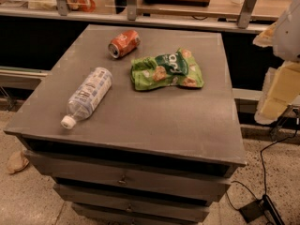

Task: Pick coke can

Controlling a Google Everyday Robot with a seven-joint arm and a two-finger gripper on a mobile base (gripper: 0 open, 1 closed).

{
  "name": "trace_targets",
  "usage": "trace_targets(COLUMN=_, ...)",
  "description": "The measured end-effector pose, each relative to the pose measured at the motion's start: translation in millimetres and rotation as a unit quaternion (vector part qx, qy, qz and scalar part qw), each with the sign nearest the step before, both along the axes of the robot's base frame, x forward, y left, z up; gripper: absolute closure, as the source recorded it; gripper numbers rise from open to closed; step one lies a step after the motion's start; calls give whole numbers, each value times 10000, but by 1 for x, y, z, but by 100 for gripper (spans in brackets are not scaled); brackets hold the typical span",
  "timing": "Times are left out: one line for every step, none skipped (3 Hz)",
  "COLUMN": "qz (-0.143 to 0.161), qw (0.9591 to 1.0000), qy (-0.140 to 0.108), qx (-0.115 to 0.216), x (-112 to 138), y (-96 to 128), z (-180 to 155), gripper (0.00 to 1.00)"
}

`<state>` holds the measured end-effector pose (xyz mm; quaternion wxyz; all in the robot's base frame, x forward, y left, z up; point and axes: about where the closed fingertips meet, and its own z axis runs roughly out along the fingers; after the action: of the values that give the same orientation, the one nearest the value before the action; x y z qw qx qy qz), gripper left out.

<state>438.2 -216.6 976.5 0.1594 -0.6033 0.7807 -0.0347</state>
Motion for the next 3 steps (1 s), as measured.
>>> trace_targets(qz=0, qw=10000, qy=0, qx=0, x=0, y=0, z=0, gripper=0)
trace_targets(qz=-121, qw=9997, qy=-179, qx=142, x=13, y=3, z=-2, gripper=0)
trace_targets(qz=-402, qw=9964, qy=-456, qx=596, x=34, y=2, z=-9, gripper=0)
